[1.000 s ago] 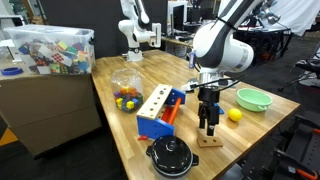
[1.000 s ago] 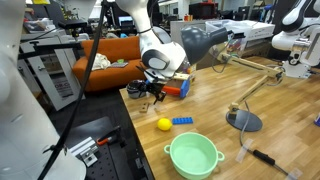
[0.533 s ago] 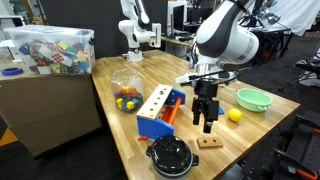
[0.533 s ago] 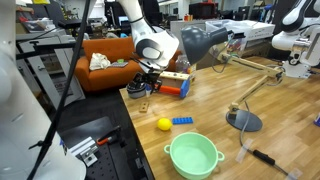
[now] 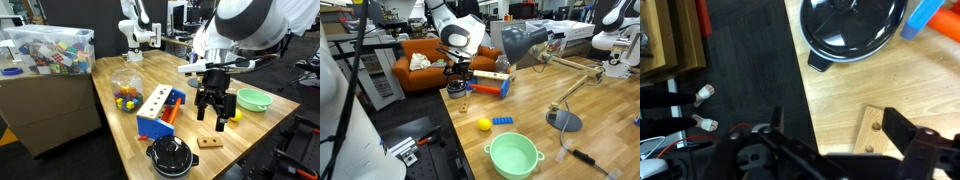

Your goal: Put the wooden object on the table

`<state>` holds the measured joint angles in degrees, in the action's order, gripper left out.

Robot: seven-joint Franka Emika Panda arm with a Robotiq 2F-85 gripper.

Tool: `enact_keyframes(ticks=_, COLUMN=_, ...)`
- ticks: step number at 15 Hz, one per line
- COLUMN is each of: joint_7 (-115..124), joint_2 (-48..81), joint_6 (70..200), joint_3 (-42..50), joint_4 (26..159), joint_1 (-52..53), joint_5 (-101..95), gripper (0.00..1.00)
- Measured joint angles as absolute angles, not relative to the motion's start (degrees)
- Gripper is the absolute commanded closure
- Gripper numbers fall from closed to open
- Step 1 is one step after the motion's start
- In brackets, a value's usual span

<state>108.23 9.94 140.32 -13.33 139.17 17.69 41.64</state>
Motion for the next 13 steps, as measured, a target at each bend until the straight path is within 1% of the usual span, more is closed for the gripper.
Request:
enact_keyframes(ticks=5, joint_7=106.0, joint_2=-4.6, joint_6=139.3, joint_3=-16.5, joint_4=146.4, joint_1=18.7, joint_5=41.7, gripper=0.00)
enact_keyframes(ticks=9, joint_7=102.1, joint_2=-16.7, joint_6=133.0, joint_3=-16.4, joint_4=153.4, joint_1=18.6, joint_5=41.7, gripper=0.00)
enact_keyframes(ticks=11, joint_7=101.6, joint_2=-19.7, joint_6=132.4, joint_3=-16.4, joint_4=155.2, joint_1=18.6, joint_5=41.7, gripper=0.00)
enact_keyframes(ticks=13, joint_7=101.5, joint_2=-19.7, joint_6=132.4, joint_3=-16.4, joint_4=155.3, joint_1=18.6, joint_5=41.7, gripper=0.00)
